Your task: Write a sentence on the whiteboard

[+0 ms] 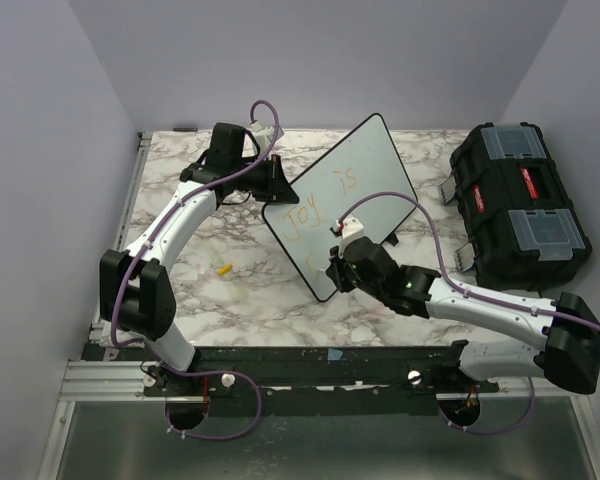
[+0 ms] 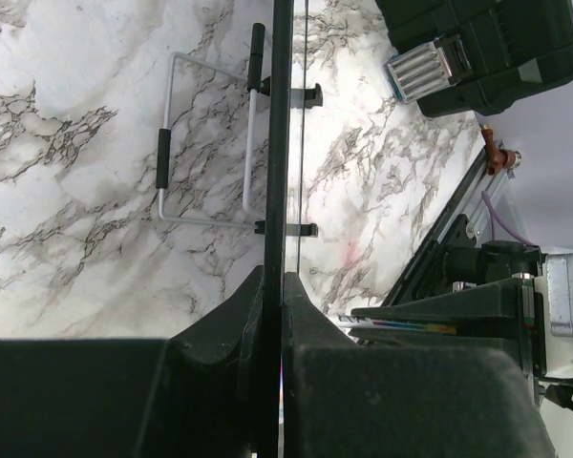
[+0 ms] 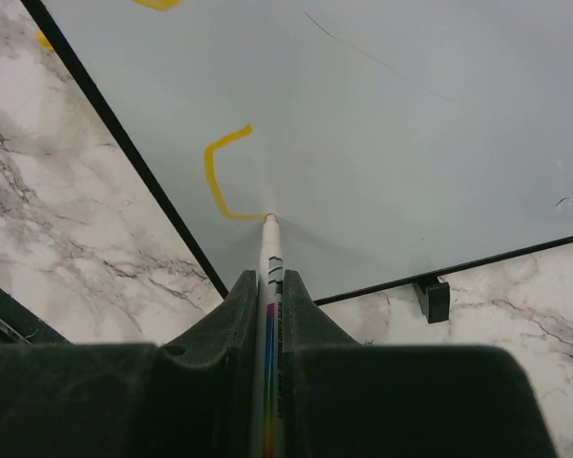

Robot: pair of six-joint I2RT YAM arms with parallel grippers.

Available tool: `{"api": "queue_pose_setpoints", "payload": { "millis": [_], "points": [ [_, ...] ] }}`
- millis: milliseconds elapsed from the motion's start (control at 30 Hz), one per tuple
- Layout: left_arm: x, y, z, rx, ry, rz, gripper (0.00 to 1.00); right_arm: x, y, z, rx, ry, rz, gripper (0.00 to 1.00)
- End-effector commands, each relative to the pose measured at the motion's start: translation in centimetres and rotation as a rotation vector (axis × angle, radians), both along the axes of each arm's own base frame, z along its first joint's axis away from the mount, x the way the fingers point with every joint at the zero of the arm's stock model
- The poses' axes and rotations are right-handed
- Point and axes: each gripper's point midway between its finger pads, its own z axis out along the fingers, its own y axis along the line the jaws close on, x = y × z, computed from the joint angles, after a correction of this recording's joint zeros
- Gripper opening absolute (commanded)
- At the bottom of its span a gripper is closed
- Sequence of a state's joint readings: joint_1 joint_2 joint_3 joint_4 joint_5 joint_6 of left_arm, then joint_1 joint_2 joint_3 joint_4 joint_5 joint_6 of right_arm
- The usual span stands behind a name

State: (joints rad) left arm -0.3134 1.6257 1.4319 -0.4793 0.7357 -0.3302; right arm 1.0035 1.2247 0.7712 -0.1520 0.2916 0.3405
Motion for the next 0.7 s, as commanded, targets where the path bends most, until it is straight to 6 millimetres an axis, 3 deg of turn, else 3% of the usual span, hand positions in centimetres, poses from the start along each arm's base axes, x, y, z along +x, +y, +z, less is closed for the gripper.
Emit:
{"api": "queue_pose_setpoints", "payload": {
  "millis": [0,667],
  "points": [
    [2.0,0.5,2.4,0.008,-0.128,0.044,0.00,1.1,-0.7,0.4,-0.023,-0.034,-0.069,0.01],
    [2.0,0.7,2.6,0.019,-0.132,0.040,0.00,1.5,-1.5,4.0,0.107,-0.107,-0.139,0.01]
  ]
}}
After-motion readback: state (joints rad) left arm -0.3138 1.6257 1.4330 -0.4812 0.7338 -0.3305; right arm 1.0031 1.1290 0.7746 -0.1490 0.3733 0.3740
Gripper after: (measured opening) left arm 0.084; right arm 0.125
